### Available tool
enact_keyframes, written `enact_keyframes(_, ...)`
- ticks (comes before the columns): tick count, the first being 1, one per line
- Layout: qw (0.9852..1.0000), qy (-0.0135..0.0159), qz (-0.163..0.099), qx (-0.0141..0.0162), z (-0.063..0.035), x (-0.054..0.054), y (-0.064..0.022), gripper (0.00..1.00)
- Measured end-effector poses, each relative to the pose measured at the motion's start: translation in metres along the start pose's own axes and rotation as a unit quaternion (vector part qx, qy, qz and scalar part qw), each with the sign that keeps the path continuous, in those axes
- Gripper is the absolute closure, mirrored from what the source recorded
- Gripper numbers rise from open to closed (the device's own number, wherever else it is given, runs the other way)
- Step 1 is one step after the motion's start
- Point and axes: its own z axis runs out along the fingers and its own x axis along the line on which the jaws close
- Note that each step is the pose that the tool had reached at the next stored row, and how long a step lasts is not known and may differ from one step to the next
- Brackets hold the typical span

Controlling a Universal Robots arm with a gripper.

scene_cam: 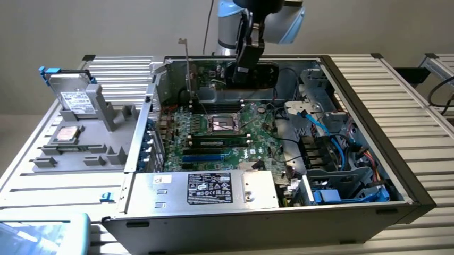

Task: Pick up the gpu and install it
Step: 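Insert the gpu into the slot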

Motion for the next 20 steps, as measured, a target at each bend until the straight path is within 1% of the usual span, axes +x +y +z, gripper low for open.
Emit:
enact_keyframes(2, 1.0, -0.0014, -0.002, 0.0, 0.0038, 0.0, 0.0026, 0.71)
enact_keyframes(5, 1.0, -0.0046, -0.006, -0.0001, 0.0091, 0.001, 0.0062, 0.71)
enact_keyframes(11, 0.9997, -0.0155, -0.018, -0.0006, 0.0187, 0.009, 0.0098, 0.71)
enact_keyframes(13, 0.9996, -0.0179, -0.023, -0.0007, 0.0222, 0.012, 0.0109, 0.71)
enact_keyframes(14, 0.9995, -0.0187, -0.025, -0.0007, 0.0242, 0.013, 0.0116, 0.71)
enact_keyframes(20, 0.9992, -0.0208, -0.035, -0.0008, 0.0356, 0.016, 0.015, 0.71)
